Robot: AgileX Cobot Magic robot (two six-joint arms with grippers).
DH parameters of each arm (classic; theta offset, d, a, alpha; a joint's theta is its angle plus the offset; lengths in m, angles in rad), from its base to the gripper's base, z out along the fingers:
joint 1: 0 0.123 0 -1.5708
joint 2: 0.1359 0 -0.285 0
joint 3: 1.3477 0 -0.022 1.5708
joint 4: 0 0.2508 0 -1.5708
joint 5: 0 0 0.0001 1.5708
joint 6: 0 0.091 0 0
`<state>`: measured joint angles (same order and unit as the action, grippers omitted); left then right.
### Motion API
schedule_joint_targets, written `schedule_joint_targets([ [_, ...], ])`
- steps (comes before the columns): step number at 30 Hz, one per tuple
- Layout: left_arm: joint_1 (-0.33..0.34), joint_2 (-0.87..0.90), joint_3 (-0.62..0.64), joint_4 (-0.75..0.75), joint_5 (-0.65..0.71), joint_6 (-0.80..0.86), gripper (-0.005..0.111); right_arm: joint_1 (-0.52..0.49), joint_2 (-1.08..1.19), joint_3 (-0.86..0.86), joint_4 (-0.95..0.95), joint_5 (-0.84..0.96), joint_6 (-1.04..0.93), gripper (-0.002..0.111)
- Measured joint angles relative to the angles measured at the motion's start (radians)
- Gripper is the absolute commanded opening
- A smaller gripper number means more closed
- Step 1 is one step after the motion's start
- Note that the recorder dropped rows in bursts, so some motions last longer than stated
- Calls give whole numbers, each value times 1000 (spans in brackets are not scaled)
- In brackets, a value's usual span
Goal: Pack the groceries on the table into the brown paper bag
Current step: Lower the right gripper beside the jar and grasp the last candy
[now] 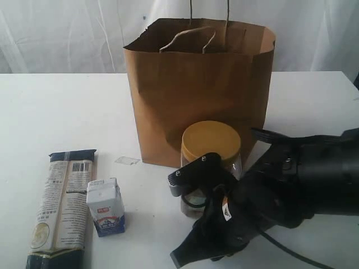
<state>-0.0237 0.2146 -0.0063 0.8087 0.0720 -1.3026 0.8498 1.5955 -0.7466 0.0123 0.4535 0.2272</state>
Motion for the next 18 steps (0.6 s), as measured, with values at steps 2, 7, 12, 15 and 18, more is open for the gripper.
schedule_joint_targets([
  [2,0,0,0,0,0,0,0,0,3,0,-25,0,17,28],
  [7,0,0,0,0,0,0,0,0,53,0,-116,-30,74,28],
  [12,0,0,0,0,0,0,0,0,76,0,-151,-61,96,24],
  [15,0,0,0,0,0,0,0,0,76,-2,-152,-65,112,11],
  [18,0,0,0,0,0,0,0,0,76,-2,-154,-60,114,6],
])
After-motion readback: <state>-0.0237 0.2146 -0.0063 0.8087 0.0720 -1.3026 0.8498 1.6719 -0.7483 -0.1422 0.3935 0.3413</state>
